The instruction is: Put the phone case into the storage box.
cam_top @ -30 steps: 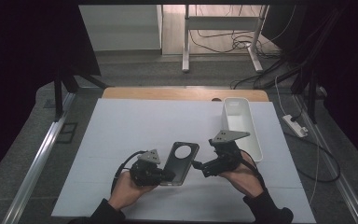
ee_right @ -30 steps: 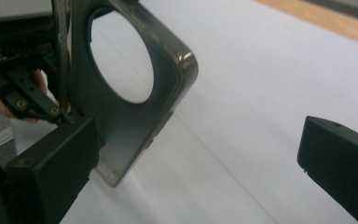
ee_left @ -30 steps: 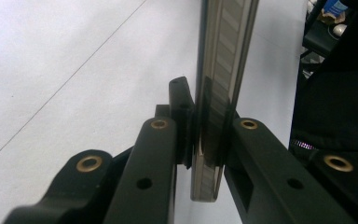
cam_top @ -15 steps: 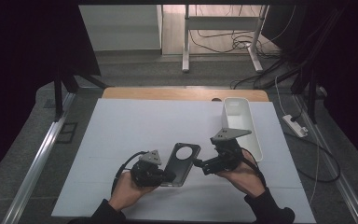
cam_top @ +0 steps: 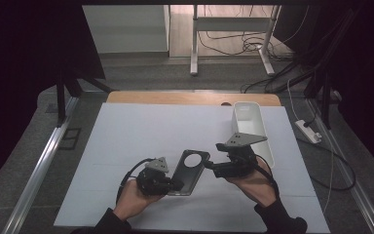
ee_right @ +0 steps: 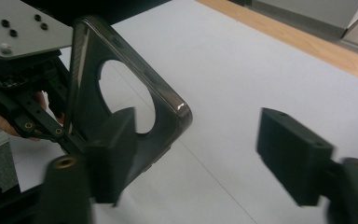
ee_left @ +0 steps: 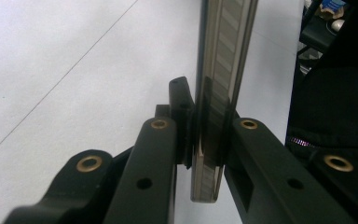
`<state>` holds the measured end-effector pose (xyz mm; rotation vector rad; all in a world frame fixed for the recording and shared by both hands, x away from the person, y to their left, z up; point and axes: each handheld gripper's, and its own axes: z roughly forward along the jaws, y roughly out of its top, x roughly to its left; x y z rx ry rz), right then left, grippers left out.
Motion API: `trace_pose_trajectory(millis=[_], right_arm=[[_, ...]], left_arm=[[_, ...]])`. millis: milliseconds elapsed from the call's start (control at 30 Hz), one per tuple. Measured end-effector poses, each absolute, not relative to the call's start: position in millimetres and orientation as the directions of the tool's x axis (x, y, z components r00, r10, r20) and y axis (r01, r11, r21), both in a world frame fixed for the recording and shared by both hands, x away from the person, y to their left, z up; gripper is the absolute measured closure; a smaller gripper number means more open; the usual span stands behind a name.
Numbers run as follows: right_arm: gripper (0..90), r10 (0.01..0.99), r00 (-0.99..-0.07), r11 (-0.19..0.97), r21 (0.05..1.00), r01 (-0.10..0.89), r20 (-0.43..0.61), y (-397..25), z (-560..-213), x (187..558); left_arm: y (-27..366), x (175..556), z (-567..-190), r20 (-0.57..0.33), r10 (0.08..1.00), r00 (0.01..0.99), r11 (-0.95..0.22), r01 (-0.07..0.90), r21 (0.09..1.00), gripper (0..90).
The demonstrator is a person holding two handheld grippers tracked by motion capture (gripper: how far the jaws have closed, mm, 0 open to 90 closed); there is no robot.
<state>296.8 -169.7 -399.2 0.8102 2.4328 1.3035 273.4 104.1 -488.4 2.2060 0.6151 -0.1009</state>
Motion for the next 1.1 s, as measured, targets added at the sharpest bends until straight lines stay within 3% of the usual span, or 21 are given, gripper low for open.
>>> trace_pose_trajectory(millis=[33,67,167,200,467,1100], right_arm=[[33.0,0.587,-0.809,0.441,0.827,0.349,0.029,-169.7,-399.2,296.8],[44.5,0.577,-0.816,0.435,0.832,0.345,0.036,-170.2,-398.0,295.5],[51.5,0.571,-0.82,0.433,0.834,0.341,0.039,-170.2,-397.5,294.4],[57.8,0.56,-0.827,0.433,0.835,0.339,0.046,-170.1,-397.2,293.9],[73.2,0.549,-0.835,0.418,0.849,0.324,0.048,-170.2,-396.7,291.8],[78.7,0.577,-0.816,0.406,0.858,0.315,0.027,-167.8,-397.3,287.7]], left_arm=[[104.1,273.4,-488.4,-0.272,0.396,0.877,-0.541,0.462,0.703,84.4],[104.2,273.4,-488.2,-0.275,0.392,0.878,-0.54,0.462,0.704,84.4],[104.4,273.4,-487.9,-0.277,0.391,0.878,-0.538,0.462,0.705,84.4],[104.7,273.2,-487.5,-0.28,0.387,0.878,-0.535,0.461,0.708,84.4],[103.8,273.0,-487.5,-0.286,0.385,0.878,-0.532,0.464,0.708,84.4],[99.8,273.0,-489.3,-0.279,0.359,0.891,-0.551,0.443,0.707,83.3]])
